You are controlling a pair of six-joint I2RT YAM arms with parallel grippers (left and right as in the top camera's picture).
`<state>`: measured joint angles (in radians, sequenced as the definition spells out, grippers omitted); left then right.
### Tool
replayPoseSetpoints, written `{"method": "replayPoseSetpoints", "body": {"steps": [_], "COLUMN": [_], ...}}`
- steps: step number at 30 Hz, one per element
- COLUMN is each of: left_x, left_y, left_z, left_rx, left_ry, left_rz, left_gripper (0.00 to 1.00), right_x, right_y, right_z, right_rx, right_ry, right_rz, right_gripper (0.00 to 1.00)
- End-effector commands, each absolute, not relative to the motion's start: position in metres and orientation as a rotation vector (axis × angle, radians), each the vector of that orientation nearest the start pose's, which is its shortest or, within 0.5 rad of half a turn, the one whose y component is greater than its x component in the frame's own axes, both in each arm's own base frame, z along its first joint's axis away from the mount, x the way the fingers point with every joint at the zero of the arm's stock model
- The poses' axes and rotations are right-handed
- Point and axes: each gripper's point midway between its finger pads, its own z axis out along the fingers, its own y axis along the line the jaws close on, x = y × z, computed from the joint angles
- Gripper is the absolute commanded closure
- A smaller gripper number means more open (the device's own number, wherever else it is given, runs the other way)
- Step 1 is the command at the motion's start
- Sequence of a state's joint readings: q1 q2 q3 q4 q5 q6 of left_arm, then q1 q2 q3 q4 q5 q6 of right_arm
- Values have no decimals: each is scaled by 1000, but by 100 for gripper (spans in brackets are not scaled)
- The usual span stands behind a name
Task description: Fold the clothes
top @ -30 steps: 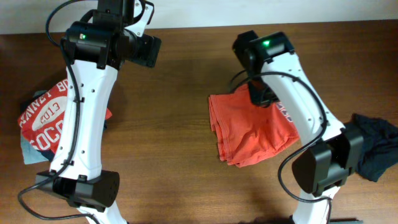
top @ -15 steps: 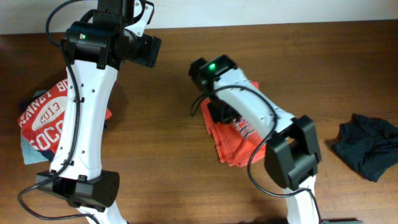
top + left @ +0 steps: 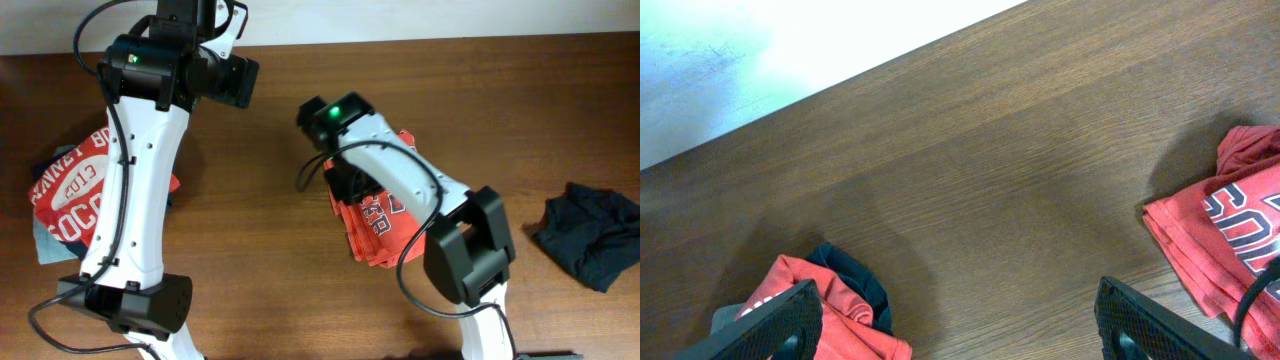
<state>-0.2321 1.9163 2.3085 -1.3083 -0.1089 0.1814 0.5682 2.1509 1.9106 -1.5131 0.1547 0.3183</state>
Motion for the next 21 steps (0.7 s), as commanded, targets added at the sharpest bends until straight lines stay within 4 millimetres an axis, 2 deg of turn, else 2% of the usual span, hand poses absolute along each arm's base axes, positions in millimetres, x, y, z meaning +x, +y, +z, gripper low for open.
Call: {"method": "replayPoseSetpoints", "body": {"steps": [1, 2, 4, 5, 7, 11, 14, 15, 17, 21], "left_x": [449, 449, 449, 447, 444, 441, 442, 444, 447, 447], "left_y": [-85, -86, -93, -102, -124, -159, -178, -187, -192, -201], "left_z": [338, 338, 338, 336, 330, 309, 286, 271, 258, 253], "left_rx": [435, 437, 456, 501, 649, 849, 947, 994, 1015, 1097], "left_ry": [2387, 2386, 2384, 2380, 2356, 2317, 2317, 2324, 2341, 2301], "left_rz": [99, 93, 47, -10, -135, -359, -489, -533, -545, -532], "left_gripper": [13, 6, 4, 5, 9, 28, 33, 33, 28, 20], "right_x": [345, 346, 343, 341, 338, 342, 355, 365, 370, 367], "right_y": [142, 134, 120, 112, 103, 95, 108, 105, 92, 67], "right_z": [119, 120, 120, 120, 120, 120, 127, 137, 151, 202], "right_rx": [-250, -236, -210, -180, -163, -47, -22, 25, 60, 63], "right_ry": [3167, 3184, 3239, 3267, 3308, 3338, 3279, 3216, 3160, 2995], "right_rz": [-308, -294, -247, -224, -162, 18, 367, 489, 477, 393], "right_gripper": [62, 62, 70, 78, 82, 89, 89, 89, 85, 81]}}
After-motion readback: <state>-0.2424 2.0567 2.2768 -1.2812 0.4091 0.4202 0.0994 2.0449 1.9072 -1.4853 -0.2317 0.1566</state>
